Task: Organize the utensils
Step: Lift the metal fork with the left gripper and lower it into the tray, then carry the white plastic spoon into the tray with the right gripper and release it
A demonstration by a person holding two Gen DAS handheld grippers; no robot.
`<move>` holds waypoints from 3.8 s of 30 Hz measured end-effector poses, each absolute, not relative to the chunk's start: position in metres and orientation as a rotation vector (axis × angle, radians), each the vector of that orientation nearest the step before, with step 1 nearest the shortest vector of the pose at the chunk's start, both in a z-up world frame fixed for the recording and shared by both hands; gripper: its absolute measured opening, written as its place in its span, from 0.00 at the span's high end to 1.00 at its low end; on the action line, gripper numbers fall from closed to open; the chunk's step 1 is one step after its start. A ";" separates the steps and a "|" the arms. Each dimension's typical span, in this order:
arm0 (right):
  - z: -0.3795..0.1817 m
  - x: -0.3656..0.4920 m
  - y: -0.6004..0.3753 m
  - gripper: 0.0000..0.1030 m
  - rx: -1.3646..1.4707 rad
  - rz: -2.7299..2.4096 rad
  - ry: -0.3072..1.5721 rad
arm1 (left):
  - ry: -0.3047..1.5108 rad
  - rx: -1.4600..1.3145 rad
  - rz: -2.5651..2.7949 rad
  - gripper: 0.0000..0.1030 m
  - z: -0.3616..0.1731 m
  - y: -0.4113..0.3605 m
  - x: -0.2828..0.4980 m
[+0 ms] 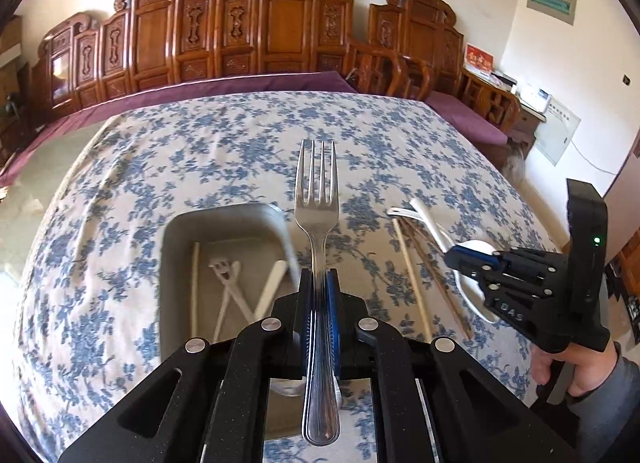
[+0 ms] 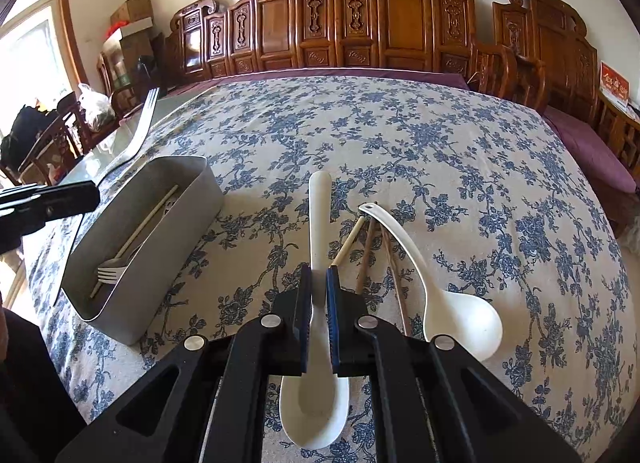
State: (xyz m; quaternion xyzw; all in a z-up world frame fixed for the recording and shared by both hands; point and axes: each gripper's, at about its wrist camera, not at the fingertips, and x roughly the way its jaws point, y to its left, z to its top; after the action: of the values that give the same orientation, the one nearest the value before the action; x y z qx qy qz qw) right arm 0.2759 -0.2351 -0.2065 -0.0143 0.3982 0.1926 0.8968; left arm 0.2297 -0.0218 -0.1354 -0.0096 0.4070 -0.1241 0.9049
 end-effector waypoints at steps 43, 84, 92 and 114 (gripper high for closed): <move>-0.201 0.269 -0.229 0.92 -0.034 0.425 0.810 | 1.044 0.047 -0.095 0.94 -0.216 0.000 0.265; -0.164 0.265 -0.096 0.91 0.047 0.659 0.813 | 0.813 -0.046 -0.026 0.92 -0.138 0.071 0.251; -0.193 0.269 -0.057 0.91 0.011 0.680 0.868 | 0.811 -0.082 -0.006 0.91 -0.136 0.089 0.252; -0.177 0.259 -0.122 0.89 0.029 0.651 0.797 | 0.818 -0.061 -0.042 0.78 -0.141 0.064 0.257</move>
State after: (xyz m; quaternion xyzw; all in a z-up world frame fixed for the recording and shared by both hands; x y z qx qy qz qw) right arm 0.2587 -0.1219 -0.1771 0.0137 0.3810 0.3114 0.8705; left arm 0.2568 0.0638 -0.1415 -0.0296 0.3977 -0.0202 0.9168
